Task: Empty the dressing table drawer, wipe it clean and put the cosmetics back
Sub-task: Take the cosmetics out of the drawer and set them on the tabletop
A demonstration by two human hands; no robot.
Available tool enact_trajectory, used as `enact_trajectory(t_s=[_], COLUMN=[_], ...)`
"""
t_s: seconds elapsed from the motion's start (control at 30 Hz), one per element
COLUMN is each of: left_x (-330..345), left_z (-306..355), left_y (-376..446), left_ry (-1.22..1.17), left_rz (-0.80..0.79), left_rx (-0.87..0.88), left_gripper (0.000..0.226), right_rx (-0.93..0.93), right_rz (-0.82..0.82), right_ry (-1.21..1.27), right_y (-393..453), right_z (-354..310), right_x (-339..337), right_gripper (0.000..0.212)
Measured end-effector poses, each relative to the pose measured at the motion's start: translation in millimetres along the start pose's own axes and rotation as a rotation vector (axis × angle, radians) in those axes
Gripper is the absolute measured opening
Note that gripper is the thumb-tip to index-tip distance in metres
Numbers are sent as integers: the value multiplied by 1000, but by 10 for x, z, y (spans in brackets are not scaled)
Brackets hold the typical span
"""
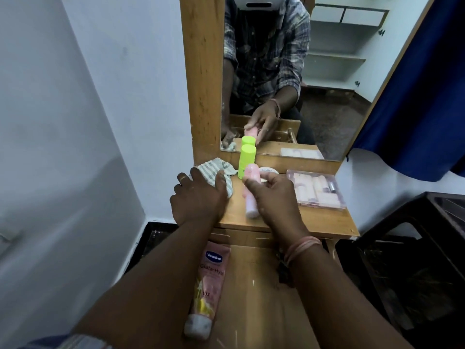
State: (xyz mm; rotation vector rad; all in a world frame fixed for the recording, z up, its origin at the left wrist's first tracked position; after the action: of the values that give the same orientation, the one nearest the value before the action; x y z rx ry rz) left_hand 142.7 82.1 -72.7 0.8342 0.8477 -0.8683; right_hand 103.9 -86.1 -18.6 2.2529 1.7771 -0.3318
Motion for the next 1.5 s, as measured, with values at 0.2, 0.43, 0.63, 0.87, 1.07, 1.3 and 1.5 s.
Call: enact_trajectory(t_s=[0.2,0.43,0.63,0.87,1.07,1.3,1.5], left_x=[-1,-5,-7,-30,-26,-34,-17], left_z=[4,3,13,23,0,12,11], left_y=[2,6,5,-2,-11,-3,-12], left_ry=[10,6,8,12,-2,-21,-2], left_rz=[2,-1,-4,-1,-14,-27,-17], left_rx=[-6,-18,-13,-7,-19,-27,-18], left_gripper=[76,79,79,77,77,78,79], right_rx=[-173,-261,-223,-209,-174,-103,417], right_rz=[97,-19,-49,2,-7,-51,-559], right_ry=[112,-51,-67,-76,-30,-391,-453], right_y=[94,243,285,292,153,-840,-1242], right_z=[3,91,182,255,225,241,789], right_x=[47,223,235,256,227,157,700], right_gripper=[35,38,29,26,52,18,50])
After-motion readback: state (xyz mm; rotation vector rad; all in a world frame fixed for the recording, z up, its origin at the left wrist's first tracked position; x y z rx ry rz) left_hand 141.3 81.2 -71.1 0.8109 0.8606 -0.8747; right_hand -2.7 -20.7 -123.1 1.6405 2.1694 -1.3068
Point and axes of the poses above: each hand's wrist, its own y-axis towards the middle knuckle, its own x-axis out of the palm, z = x × y, the point moved 4 cm from there along y, towards the middle knuckle, and after that the axes turned 3 degrees about -y, right-handed, at the moved point
